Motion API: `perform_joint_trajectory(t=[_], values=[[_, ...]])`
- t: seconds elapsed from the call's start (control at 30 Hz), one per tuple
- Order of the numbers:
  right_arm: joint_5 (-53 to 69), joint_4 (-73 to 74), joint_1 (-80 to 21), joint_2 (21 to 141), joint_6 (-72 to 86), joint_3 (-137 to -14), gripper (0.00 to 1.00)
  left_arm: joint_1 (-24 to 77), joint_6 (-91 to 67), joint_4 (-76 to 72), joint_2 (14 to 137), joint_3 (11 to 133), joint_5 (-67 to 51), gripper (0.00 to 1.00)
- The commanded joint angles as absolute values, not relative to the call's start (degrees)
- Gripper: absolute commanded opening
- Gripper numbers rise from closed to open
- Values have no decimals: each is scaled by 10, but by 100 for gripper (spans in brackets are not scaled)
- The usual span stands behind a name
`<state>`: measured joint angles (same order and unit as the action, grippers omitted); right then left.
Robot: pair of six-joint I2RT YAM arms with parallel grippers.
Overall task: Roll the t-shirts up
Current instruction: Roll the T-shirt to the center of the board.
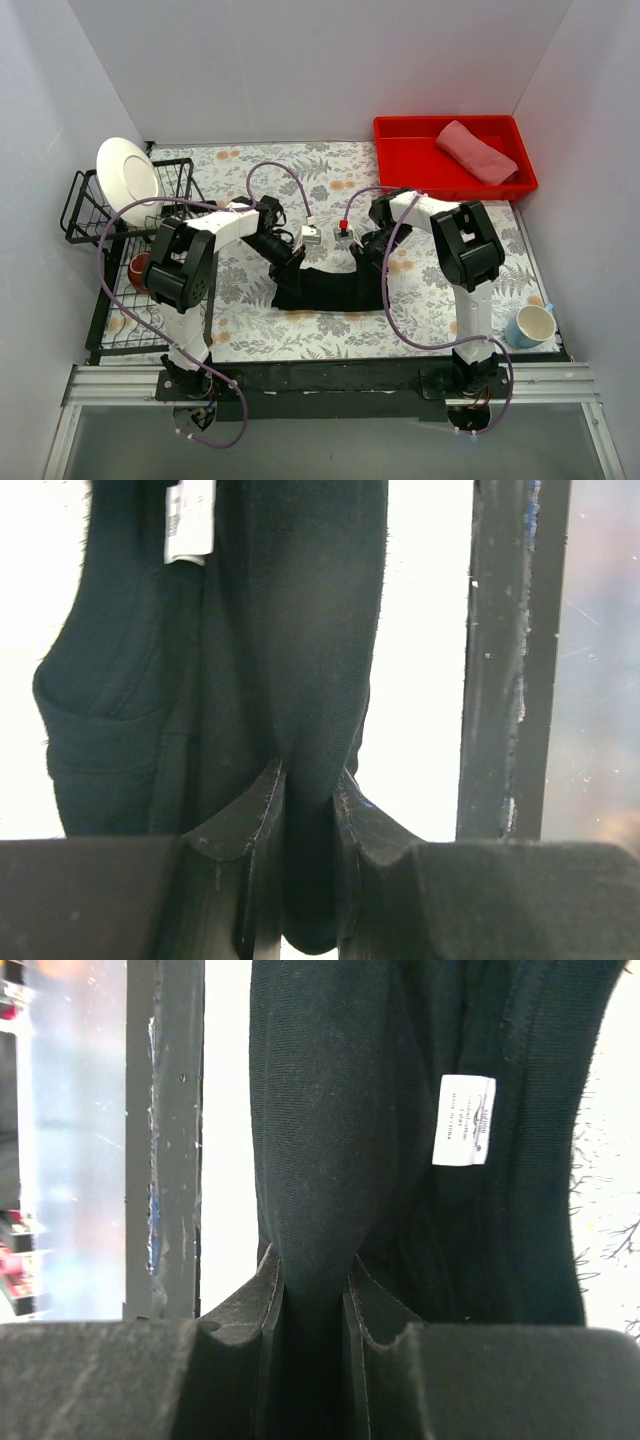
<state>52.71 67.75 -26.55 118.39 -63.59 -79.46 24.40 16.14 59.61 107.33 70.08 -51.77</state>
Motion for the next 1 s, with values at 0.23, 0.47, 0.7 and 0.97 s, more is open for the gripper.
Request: perform_joint_trajectory(t=[0.23,0.47,0.7,0.97], values=[[488,748,-218,1307,-637,-877,1,177,99,530,1095,772,-386,44],[514,747,-201,1335,-636,-901,1,201,94,489,1014,797,-373,55],[528,746,-192,1349,-632,-884,1,310,123,383,872,632,-344,59],[532,748,-186,1365,-620,-888,3,406,149,110,809,454,-253,69]])
